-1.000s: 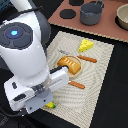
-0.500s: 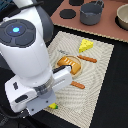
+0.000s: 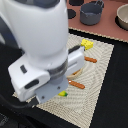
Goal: Interact with the objects in diverse but meaningful ways.
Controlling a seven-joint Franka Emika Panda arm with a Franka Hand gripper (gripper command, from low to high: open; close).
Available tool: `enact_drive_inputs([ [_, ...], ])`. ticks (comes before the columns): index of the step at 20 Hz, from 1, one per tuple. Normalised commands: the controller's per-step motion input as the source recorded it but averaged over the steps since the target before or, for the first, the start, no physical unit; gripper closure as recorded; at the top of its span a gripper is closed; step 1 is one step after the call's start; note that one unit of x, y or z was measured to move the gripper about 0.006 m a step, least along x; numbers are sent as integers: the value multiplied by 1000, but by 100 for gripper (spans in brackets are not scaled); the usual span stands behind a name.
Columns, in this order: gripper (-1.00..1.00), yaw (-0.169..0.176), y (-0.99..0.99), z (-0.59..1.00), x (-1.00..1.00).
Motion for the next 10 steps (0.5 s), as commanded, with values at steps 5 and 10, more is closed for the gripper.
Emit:
enact_drive_inputs([
  [5, 100, 116, 663, 42, -424],
  [10, 100, 123, 643, 21, -466],
])
